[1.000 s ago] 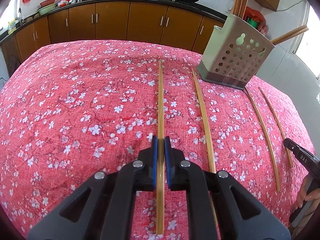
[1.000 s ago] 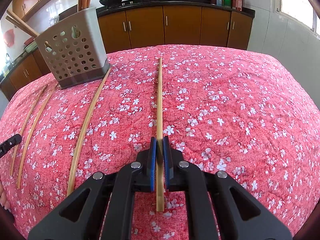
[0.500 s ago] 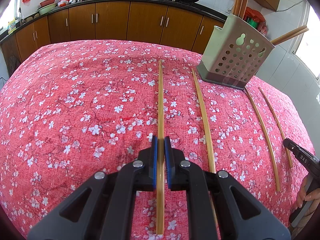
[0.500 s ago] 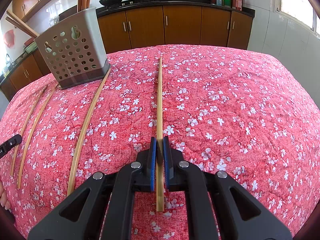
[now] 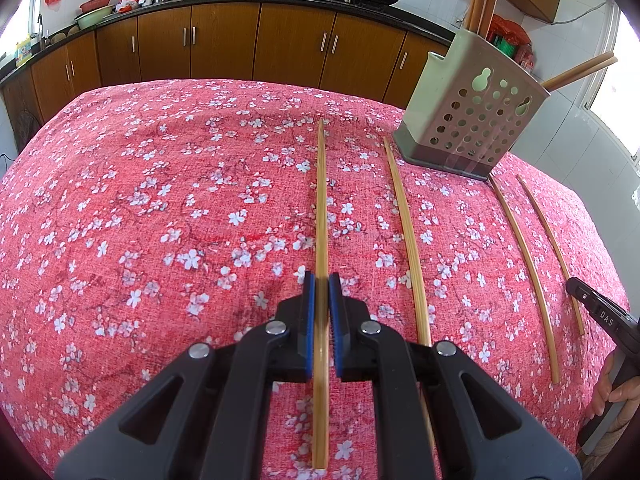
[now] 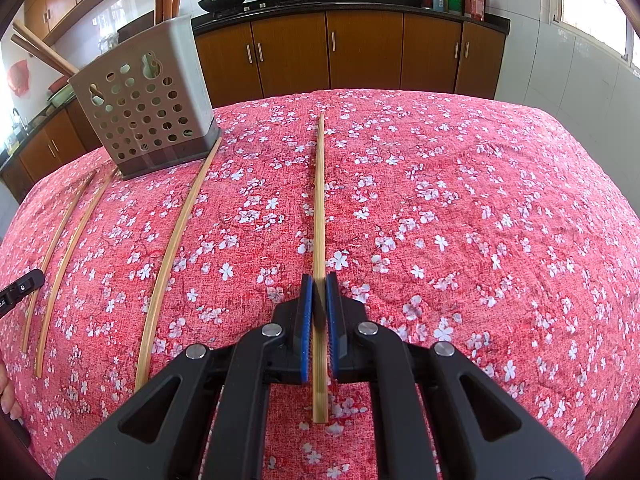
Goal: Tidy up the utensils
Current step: 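Raise the right gripper's chopstick upright over the holder while the left gripper does likewise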
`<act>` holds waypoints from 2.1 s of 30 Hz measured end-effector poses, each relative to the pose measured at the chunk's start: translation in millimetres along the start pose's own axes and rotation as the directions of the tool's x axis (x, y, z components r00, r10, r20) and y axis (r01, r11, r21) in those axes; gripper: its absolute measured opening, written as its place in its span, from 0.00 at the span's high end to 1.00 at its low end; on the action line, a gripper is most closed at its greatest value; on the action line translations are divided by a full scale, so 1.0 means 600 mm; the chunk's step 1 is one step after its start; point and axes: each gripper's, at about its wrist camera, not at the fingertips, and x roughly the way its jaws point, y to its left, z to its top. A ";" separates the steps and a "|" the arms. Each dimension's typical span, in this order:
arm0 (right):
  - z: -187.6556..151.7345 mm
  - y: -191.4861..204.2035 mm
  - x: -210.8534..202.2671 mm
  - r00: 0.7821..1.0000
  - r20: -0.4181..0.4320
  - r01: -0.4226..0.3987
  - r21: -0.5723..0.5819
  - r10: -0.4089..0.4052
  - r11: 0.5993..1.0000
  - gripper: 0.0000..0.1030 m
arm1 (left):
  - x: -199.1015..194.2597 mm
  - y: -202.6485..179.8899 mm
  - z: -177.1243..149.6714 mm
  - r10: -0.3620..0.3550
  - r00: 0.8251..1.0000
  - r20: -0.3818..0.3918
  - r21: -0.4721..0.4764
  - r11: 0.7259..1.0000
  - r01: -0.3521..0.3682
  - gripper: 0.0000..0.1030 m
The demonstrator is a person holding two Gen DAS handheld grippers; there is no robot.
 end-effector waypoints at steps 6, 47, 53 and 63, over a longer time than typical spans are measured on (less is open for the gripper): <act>0.000 -0.001 0.000 1.000 0.000 -0.001 0.000 0.001 1.000 0.92 | 0.000 0.001 0.000 -0.001 1.000 0.000 -0.001 1.000 0.001 0.89; 0.171 0.032 -0.338 0.809 0.524 -0.263 -0.084 0.267 0.961 0.93 | -0.316 -0.144 0.179 -0.207 0.894 0.397 0.231 0.965 0.121 0.92; 0.218 0.075 -0.366 0.748 0.594 -0.274 -0.130 0.296 0.953 0.93 | -0.344 -0.197 0.242 -0.219 0.817 0.534 0.201 0.971 0.128 0.92; 0.282 0.120 -0.268 0.823 0.486 -0.269 -0.120 0.293 0.956 0.93 | -0.259 -0.239 0.312 -0.160 0.779 0.606 0.154 0.985 0.083 0.92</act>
